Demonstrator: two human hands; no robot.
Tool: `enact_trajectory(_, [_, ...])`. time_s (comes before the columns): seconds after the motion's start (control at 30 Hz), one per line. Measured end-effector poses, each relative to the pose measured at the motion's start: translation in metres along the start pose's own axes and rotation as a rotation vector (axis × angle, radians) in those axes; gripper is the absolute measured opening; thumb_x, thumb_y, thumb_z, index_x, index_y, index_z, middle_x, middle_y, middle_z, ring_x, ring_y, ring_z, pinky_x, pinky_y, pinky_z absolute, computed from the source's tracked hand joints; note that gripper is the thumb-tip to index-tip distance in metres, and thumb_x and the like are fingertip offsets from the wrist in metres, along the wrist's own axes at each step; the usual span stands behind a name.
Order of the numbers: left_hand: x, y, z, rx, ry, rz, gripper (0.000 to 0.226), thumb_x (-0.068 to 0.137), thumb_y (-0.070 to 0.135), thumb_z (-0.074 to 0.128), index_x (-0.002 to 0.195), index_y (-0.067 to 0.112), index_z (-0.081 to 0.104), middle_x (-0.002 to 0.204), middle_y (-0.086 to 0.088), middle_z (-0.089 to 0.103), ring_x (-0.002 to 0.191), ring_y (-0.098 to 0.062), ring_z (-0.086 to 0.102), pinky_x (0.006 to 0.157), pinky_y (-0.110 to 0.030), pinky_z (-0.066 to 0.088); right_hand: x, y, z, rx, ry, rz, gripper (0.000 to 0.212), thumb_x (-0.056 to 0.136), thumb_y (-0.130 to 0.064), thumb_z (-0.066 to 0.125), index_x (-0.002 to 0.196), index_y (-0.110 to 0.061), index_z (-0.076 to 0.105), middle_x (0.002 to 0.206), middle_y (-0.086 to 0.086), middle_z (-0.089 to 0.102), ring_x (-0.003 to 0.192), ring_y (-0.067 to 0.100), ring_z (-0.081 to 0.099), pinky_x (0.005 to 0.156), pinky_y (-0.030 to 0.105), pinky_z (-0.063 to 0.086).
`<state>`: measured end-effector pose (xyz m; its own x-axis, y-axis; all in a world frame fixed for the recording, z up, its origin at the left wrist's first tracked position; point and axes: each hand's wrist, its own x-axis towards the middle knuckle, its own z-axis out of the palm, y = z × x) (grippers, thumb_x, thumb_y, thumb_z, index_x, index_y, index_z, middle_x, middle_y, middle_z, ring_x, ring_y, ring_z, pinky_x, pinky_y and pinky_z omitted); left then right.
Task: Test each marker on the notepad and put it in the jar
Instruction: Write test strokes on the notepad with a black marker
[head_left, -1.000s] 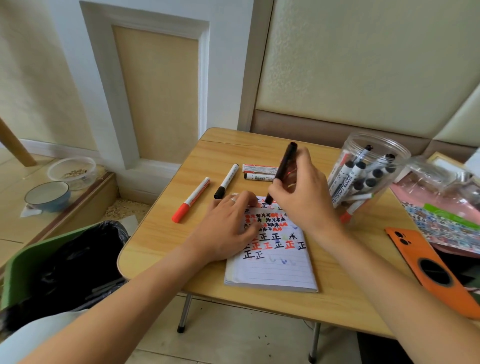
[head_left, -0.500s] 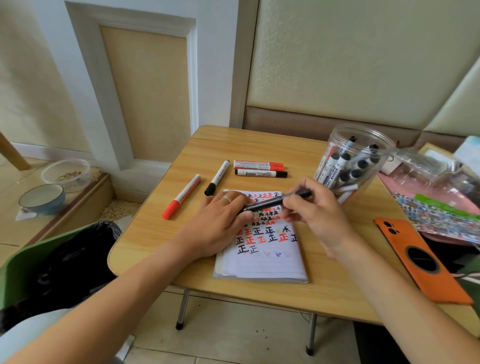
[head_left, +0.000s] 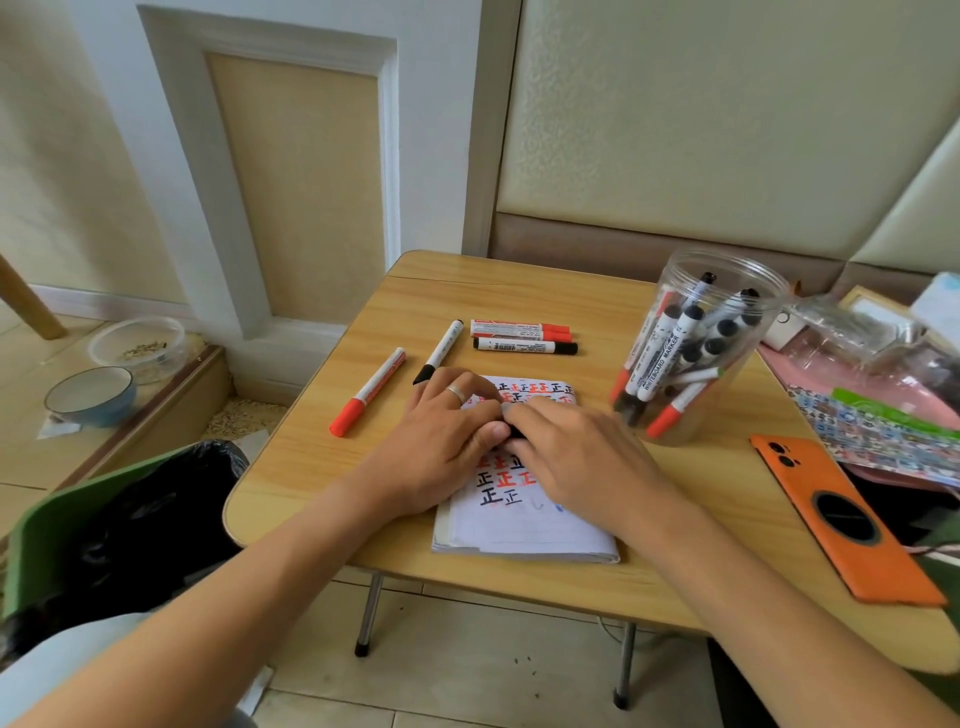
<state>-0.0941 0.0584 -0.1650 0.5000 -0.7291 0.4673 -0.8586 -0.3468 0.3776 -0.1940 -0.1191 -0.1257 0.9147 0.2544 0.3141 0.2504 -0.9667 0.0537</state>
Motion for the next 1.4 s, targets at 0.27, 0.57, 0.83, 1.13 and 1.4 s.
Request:
enact_trajectory(0.27, [0.000,-0.001,0.001,0.028,0.026,0.028,0.046,0.107,0.047,0.026,0.106,0.020,0.063,0.116,0.008,0.055,0.119,-0.016,0.043,0.100,-0.047,0.034,0.000,-0.006,-0.002,-0.031,0.070,-0.015,0.029,0.100,-0.046,0.041,0.104,-0.024,0.059,0.087,-0.006,0.067,0.073,0.027,0.068,0.049,0.030,0.037])
enact_trajectory(0.57, [0.000,0.001,0.000,0.063,-0.002,0.012,0.041,0.107,0.045,0.027,0.104,0.021,0.060,0.112,0.007,0.055,0.113,-0.018,0.046,0.098,-0.047,0.037,0.000,-0.001,-0.010,-0.047,-0.051,0.093,0.045,0.098,-0.065,0.024,0.123,-0.036,0.049,0.098,-0.005,0.074,0.091,0.029,0.070,0.060,0.035,0.038])
enact_trajectory(0.83, [0.001,0.002,-0.002,0.083,-0.078,-0.146,0.028,0.094,0.047,0.037,0.110,0.028,0.050,0.116,0.009,0.050,0.109,-0.012,0.046,0.100,-0.041,0.039,-0.006,0.013,-0.015,0.266,0.099,0.344,0.018,0.095,-0.016,0.048,0.106,-0.024,0.036,0.076,-0.003,0.060,0.061,0.026,0.056,0.057,0.038,0.042])
enact_trajectory(1.13, [0.001,0.004,-0.004,0.034,-0.174,-0.135,0.041,0.092,0.038,0.041,0.133,0.035,0.044,0.149,0.012,0.042,0.142,-0.007,0.032,0.117,-0.037,0.018,-0.011,0.015,-0.019,1.493,0.159,0.651,0.024,0.101,0.002,0.053,0.110,-0.010,0.072,0.103,0.015,0.073,0.086,0.022,0.069,0.076,0.030,0.058])
enact_trajectory(1.4, [0.001,0.002,-0.001,0.059,-0.193,-0.141,0.050,0.099,0.058,0.028,0.143,0.043,0.044,0.157,0.019,0.035,0.150,-0.001,0.015,0.120,-0.035,0.010,-0.015,0.005,-0.013,1.644,0.124,0.640,0.021,0.095,-0.006,0.065,0.116,-0.009,0.066,0.089,0.012,0.069,0.069,0.019,0.063,0.051,0.022,0.048])
